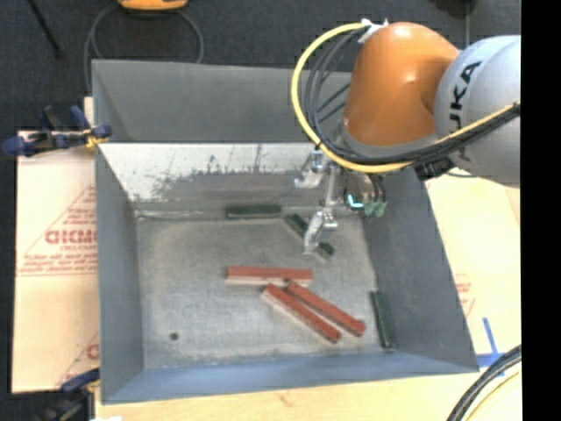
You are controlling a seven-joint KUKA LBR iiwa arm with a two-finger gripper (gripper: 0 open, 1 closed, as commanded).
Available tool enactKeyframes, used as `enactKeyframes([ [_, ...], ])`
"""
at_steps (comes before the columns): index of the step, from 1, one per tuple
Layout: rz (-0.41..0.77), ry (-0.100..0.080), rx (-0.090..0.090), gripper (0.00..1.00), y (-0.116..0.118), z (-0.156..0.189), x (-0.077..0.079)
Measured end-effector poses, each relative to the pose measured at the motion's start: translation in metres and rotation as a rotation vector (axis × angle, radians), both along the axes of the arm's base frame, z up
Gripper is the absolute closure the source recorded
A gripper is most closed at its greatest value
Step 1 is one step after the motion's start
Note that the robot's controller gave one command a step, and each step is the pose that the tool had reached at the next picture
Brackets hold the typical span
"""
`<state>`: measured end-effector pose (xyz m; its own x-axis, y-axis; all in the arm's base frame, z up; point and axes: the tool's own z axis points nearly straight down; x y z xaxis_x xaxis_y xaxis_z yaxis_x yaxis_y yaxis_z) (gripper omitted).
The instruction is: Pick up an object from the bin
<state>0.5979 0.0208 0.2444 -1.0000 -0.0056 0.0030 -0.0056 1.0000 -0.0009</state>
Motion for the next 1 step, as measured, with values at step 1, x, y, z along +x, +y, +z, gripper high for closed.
enactKeyframes([
  [1,0.000,-0.008,0.000,0.00,0.0001,0.0049,0.0012],
])
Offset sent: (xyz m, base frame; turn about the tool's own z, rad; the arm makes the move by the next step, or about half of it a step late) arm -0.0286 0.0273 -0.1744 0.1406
